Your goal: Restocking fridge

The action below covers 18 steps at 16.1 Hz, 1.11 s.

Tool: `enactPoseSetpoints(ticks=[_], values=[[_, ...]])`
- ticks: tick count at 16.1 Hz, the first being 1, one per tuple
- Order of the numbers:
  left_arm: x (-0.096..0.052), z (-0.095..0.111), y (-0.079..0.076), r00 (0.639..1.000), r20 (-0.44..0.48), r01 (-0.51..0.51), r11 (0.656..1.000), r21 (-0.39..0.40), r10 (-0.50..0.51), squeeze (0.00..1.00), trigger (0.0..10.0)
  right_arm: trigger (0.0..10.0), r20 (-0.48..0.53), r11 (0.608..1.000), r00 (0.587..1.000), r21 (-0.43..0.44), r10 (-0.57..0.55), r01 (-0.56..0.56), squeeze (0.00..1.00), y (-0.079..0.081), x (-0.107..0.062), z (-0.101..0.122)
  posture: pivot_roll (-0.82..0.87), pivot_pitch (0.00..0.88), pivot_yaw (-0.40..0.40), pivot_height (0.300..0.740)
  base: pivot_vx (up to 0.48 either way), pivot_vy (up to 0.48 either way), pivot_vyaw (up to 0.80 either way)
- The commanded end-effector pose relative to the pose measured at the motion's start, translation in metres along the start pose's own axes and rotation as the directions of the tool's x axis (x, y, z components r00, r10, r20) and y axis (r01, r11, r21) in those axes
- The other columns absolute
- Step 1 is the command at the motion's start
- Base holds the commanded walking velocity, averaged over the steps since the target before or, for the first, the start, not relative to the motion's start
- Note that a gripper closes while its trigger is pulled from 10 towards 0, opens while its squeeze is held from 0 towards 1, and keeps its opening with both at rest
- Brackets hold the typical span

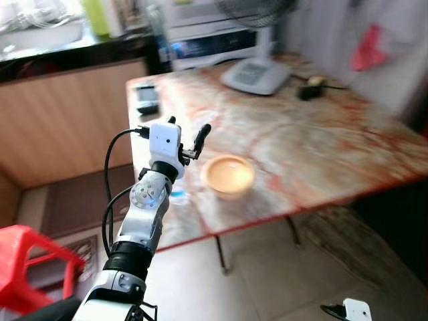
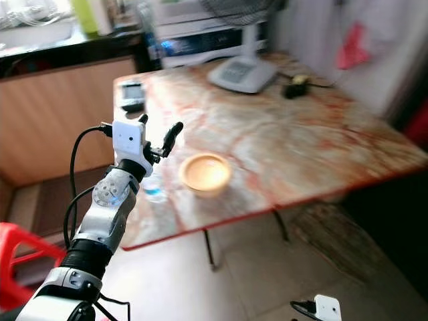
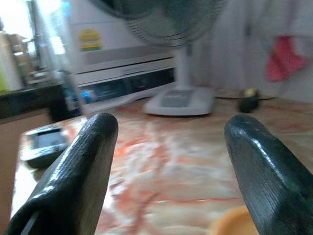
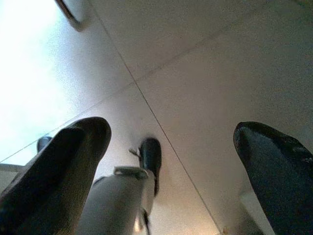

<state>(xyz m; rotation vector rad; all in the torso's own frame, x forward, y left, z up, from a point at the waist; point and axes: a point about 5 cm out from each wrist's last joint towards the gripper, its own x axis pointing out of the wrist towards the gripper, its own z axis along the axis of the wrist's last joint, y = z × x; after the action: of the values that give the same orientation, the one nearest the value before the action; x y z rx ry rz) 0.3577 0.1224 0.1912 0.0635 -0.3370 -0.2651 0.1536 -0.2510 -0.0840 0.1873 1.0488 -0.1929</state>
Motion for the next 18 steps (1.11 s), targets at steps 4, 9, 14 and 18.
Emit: enactPoseSetpoints(ticks=[4,9,14,18], values=[[0.002,0.009,0.000,0.999,0.037,0.000,1.000,0.013,-0.001,0.00,10.0,10.0,0.000,1.000,1.000,-0.006,0.002,-0.002,0.00,0.001,0.000,0.000,0.16,0.000,0.038,0.740,0.131,0.000,0.00],[0.003,0.014,-0.002,0.998,0.063,0.000,1.000,0.025,-0.002,0.00,10.0,10.0,0.000,1.000,1.000,-0.008,0.005,-0.005,0.00,0.001,0.000,0.000,0.16,0.000,0.038,0.740,0.000,0.000,0.00],[0.018,0.038,-0.026,0.999,0.036,0.001,0.998,0.059,-0.003,0.00,10.0,10.0,-0.004,1.000,1.000,-0.023,0.008,-0.008,0.00,0.002,0.000,0.000,0.16,0.000,0.046,0.740,0.000,0.000,0.00],[0.019,0.045,-0.039,0.992,-0.107,-0.066,0.997,0.032,0.069,0.00,10.0,10.0,-0.009,0.999,1.000,-0.034,0.013,-0.013,0.00,0.004,0.001,-0.002,0.16,0.000,0.074,0.740,0.000,0.000,0.00]])
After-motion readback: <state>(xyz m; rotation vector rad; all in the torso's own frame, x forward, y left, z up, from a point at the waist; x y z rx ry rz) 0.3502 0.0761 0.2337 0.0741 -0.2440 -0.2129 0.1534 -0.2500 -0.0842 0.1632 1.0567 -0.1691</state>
